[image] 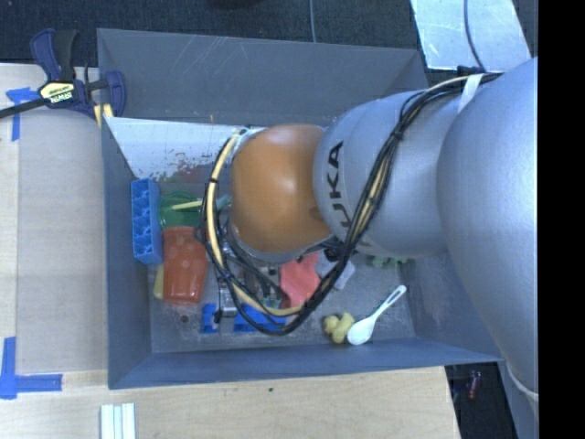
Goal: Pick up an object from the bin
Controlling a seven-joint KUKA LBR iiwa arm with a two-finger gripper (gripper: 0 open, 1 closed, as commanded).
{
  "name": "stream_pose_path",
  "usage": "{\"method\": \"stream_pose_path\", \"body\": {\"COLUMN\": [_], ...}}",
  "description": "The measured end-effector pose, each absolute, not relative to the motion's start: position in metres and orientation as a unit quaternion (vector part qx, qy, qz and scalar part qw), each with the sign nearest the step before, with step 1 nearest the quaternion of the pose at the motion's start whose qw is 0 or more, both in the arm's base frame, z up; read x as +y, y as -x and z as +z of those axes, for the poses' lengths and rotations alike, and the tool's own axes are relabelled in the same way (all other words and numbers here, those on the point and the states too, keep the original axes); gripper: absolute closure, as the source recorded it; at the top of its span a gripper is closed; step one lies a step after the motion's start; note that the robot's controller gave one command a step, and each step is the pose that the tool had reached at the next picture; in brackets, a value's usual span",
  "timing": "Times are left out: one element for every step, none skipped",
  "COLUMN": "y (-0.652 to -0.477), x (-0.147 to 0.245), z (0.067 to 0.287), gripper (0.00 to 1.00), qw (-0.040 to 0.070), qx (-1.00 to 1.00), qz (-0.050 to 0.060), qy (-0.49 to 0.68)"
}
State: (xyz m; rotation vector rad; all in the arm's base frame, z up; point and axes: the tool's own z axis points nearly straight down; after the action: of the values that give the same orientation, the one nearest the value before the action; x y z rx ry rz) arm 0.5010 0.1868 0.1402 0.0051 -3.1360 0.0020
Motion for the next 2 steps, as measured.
{"method": "stream_pose_path", "body": {"y": [-0.503,-0.498], "x": [0.186,0.133], "z": [0.145,0.089], "gripper": [0.00,0.00], "qw": [-0.001,-0.003], "qx": [-1.000,-1.000], "qz": [0.000,-0.001], "qy": [0.000,-0.024]}}
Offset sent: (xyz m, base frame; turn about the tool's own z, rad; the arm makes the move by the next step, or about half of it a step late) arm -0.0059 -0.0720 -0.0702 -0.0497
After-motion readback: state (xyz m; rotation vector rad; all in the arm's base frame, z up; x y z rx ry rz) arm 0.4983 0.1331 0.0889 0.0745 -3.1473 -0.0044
